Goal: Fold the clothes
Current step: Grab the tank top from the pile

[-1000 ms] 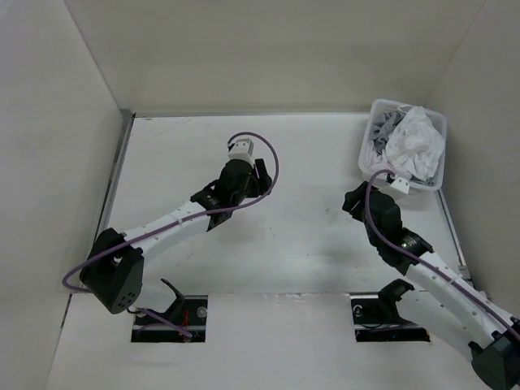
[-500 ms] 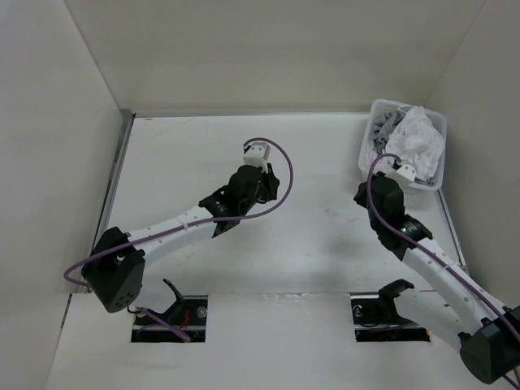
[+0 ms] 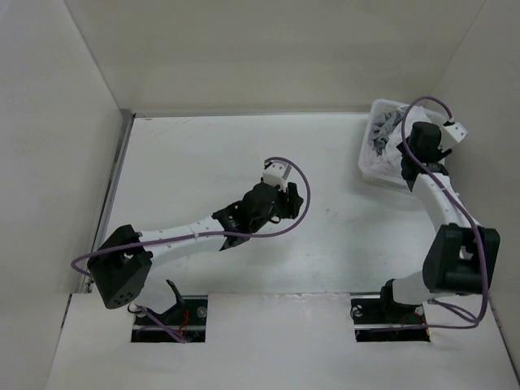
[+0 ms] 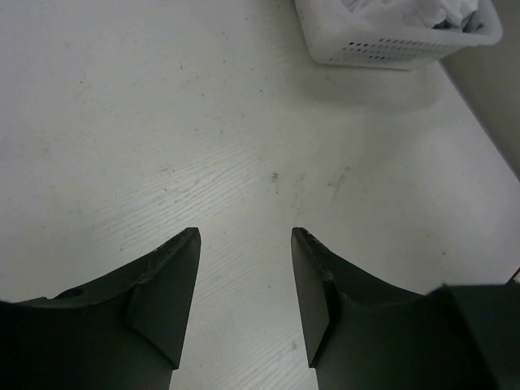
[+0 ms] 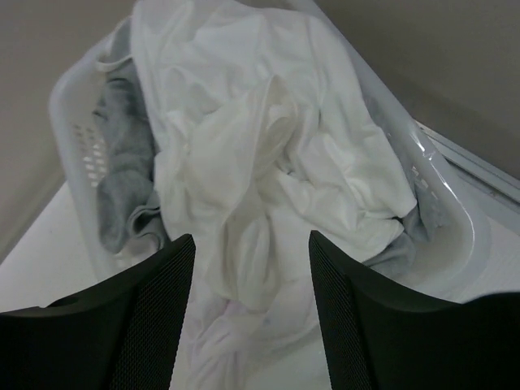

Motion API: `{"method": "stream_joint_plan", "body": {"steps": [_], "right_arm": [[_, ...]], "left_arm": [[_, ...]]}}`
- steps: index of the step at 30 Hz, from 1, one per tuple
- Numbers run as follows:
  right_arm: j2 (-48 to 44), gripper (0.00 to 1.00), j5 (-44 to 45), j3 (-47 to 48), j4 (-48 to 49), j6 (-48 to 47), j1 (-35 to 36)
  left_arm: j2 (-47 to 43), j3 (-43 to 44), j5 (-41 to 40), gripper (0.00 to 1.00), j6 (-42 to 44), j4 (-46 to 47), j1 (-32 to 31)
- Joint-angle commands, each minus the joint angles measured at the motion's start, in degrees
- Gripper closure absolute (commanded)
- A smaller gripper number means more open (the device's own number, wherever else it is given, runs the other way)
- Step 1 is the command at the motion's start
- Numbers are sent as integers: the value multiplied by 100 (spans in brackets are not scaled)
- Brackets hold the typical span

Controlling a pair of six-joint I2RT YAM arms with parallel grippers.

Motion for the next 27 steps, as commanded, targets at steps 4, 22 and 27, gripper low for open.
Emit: {"method": "stream_joint_plan", "body": {"steps": [4, 22, 27], "right_arm": [[935, 38, -694, 804, 295, -41, -327], [491, 100, -985, 296, 1268, 197, -231], [-1206, 100, -1020, 346, 1648, -233, 856]], "left_arm": [[-15, -245, 159, 52, 0, 461, 90], [-93, -377, 151, 52, -167, 506, 248], [-541, -430, 28, 52, -307, 462, 713]]}}
